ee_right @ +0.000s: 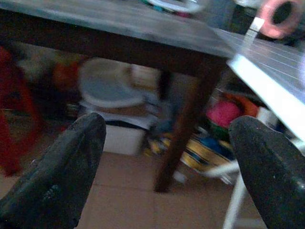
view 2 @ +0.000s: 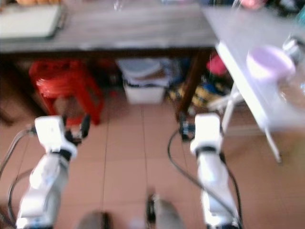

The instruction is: Setting the table

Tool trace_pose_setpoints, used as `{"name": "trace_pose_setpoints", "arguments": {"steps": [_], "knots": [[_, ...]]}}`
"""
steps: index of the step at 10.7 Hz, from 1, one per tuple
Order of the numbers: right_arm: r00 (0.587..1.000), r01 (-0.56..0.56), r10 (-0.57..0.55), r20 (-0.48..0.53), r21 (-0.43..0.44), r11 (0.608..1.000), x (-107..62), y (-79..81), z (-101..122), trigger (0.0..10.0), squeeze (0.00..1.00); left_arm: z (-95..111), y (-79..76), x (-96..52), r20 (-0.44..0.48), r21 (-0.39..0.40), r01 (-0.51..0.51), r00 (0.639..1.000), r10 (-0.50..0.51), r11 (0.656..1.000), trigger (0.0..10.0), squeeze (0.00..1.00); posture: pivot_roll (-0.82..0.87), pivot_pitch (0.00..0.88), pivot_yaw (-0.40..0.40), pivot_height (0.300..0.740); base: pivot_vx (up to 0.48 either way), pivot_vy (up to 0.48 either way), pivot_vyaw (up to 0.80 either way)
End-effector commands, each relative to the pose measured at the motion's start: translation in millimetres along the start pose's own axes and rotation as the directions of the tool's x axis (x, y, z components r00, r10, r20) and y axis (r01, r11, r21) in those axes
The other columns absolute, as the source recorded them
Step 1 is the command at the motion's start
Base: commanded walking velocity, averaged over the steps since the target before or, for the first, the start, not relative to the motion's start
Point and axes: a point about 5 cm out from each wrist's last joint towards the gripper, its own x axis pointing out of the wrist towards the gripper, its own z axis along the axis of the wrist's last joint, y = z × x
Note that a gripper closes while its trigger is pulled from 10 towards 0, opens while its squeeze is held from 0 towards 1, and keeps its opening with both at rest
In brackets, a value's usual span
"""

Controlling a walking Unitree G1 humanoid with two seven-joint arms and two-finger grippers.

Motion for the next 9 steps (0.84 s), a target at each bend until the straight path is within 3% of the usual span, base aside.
{"name": "trace_pose_setpoints", "arguments": {"steps": [1, 4, 7, 9], "knots": [[1.000, 0.001, -0.001, 0.012, -0.009, 1.000, 0.1, -1.6, 4, 10.0, 0.00, -2, 0.4, -2.2, -0.016, -0.006, -0.007, 1.000, 0.007, 1.000, 10.0, 0.00, -0.01, 0.177, -0.020, 0.740, 0.000, -0.270, 0.00], [1.000, 0.003, -0.003, 0.020, -0.031, 1.000, -2.5, -3.2, 4, 10.0, 0.00, 2, -4.9, -11.9, -0.012, -0.008, -0.014, 1.000, 0.014, 1.000, 10.0, 0.00, 0.00, 0.161, -0.013, 0.740, 0.000, -0.289, 0.00], [1.000, 0.023, -0.022, 0.012, -0.054, 0.998, -1.9, -3.7, 2, 10.0, 0.00, 2, -1.6, -11.9, -0.022, -0.005, -0.036, 0.999, 0.036, 0.999, 10.0, 0.00, 0.01, 0.151, -0.010, 0.740, 0.000, -0.287, 0.00], [1.000, 0.027, -0.027, -0.009, -0.064, 0.998, -5.5, -3.4, -5, 10.0, 0.00, -7, -2.1, -17.8, -0.062, -0.018, -0.048, 0.997, 0.047, 0.999, 10.0, 0.00, 0.01, 0.145, 0.001, 0.740, 0.000, -0.289, 0.00]]}}
